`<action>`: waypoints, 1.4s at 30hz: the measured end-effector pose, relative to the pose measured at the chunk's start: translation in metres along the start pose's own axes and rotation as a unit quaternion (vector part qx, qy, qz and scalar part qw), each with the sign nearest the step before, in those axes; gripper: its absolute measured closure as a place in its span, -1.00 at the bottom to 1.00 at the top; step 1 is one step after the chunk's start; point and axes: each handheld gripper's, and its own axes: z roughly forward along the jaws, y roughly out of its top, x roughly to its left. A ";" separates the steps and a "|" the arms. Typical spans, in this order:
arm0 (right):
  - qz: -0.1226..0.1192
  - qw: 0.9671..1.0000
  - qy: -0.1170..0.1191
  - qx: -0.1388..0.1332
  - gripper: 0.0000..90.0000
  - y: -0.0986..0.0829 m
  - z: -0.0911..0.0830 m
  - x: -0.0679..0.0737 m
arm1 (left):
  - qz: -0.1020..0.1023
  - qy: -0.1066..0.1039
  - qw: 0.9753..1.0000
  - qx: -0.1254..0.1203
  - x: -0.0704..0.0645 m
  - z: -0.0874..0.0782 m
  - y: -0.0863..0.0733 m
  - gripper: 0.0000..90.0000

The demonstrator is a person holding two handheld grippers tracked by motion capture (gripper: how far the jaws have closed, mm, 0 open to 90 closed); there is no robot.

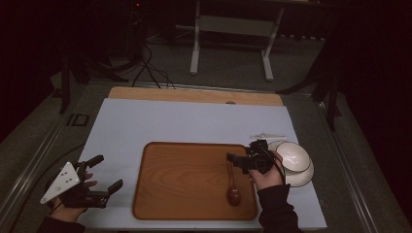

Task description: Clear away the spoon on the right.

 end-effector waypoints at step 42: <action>-0.045 0.997 0.041 -0.039 -0.61 -0.069 -0.030 -0.038 | 0.004 -0.010 1.000 0.016 0.000 0.005 -0.002 -1.00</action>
